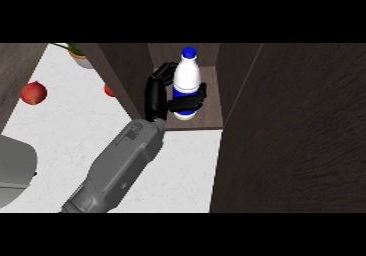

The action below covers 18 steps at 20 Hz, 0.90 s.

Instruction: Pick up the bottled water, place it into the cabinet and close the cabinet

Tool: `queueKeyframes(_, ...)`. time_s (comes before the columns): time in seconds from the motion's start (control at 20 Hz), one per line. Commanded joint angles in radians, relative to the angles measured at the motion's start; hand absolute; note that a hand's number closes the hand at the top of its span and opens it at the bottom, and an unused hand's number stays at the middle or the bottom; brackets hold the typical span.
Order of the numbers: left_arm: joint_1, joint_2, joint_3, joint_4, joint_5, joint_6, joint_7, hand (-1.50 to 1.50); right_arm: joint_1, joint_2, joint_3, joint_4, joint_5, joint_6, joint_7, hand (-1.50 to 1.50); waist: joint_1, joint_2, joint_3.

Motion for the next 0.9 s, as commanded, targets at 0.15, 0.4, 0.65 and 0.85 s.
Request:
queueKeyframes(0.15,-0.129,0.0,0.106,0.267,-0.005,-0.014,-0.093,1.5,0.056,-0.012,0.006,-0.114,-0.013,0.013,0.022,-1.5,-0.01,0.005,0.0)
queueKeyframes(0.4,-0.177,0.0,0.068,0.364,-0.001,0.083,-0.13,1.5,0.067,-0.032,-0.048,-0.112,-0.092,0.06,-0.009,-1.5,-0.023,0.009,0.0)
queueKeyframes(0.65,-0.233,0.0,0.123,0.475,0.011,0.038,-0.195,1.5,0.055,-0.02,-0.049,-0.095,-0.066,0.062,-0.008,-1.5,-0.023,0.013,-0.001)
queueKeyframes(0.85,-0.251,0.008,0.101,0.547,-0.017,0.056,-0.234,1.5,0.057,-0.005,-0.015,-0.073,-0.051,0.064,-0.034,-1.5,-0.034,0.018,-0.001)
